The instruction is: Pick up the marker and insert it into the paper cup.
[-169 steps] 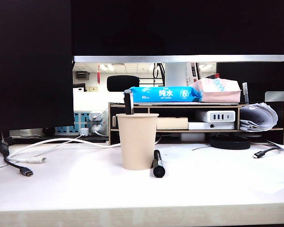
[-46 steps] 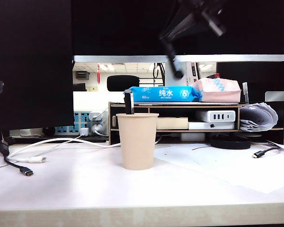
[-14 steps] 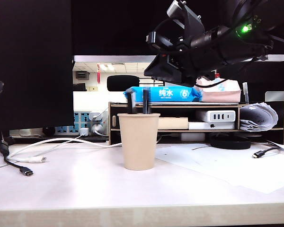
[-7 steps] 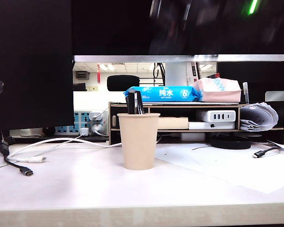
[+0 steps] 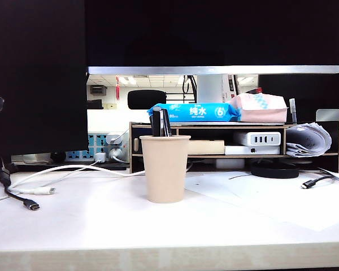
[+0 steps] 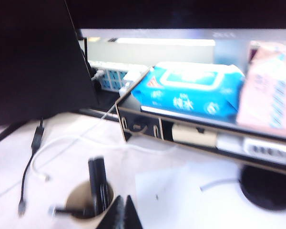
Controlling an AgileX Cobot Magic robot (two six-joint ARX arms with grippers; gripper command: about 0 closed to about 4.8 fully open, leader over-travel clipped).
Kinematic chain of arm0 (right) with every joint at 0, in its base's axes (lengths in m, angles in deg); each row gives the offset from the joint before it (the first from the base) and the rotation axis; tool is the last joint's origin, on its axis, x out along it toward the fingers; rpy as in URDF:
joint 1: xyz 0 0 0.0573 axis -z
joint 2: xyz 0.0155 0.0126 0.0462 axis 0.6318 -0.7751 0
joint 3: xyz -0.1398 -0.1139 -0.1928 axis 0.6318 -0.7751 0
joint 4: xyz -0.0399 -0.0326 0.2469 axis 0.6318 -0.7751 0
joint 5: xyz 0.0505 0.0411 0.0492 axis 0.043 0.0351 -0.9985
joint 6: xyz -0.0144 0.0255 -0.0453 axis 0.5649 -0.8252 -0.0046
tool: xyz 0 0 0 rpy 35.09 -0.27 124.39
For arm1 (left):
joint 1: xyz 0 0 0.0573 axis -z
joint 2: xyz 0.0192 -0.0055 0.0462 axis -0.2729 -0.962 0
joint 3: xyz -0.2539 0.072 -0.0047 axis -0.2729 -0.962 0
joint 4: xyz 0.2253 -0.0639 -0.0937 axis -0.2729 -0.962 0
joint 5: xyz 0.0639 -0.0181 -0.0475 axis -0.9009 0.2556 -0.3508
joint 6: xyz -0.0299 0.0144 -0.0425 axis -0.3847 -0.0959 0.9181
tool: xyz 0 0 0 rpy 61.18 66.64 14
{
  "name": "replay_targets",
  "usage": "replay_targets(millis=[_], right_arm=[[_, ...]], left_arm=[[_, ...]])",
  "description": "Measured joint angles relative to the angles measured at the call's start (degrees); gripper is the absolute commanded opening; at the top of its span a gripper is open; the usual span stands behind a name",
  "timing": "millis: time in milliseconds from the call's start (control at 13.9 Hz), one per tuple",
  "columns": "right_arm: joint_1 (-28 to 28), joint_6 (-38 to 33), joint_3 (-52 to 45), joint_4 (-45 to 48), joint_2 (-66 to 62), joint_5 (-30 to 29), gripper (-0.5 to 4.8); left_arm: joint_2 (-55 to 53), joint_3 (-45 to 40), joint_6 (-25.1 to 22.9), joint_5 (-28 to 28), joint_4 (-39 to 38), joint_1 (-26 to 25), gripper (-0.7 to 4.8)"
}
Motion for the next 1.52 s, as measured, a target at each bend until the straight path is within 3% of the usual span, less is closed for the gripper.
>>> replay_targets(millis=[144,361,577,649,866,1082,1515], right_arm=[[-0.02,0.11,0.00,-7.41,13.09,0.17,-0.05],[-0.02,0.15,0.00,-7.65,24.72,0.17,-0.05],[0.04,9.44,0.04,-12.68,36.57,0.20,-0.05],[0.02,12.74,0.11,-18.69,39.10,2.36,-0.05],[1.03,14.84,-0.42,-22.14,39.06,8.83,-0.05],[12.02,14.91,-2.25,-26.75,39.10,10.47,-0.05],[30.56,11.34,-10.51,-26.71,39.10,10.29,-0.05]], left_arm=[[0.00,0.00,0.00,-0.02,0.00,0.00,-0.05],[0.00,0.00,-0.02,-0.04,0.00,0.00,-0.05],[0.00,0.00,-0.17,-0.04,0.00,0.00,-0.05],[0.00,0.00,-0.17,-0.07,0.00,0.00,-0.05],[0.00,0.00,-0.17,-0.07,0.00,0.00,-0.05],[0.00,0.00,-0.17,-0.07,0.00,0.00,-0.05],[0.00,0.00,-0.17,-0.07,0.00,0.00,-0.05]])
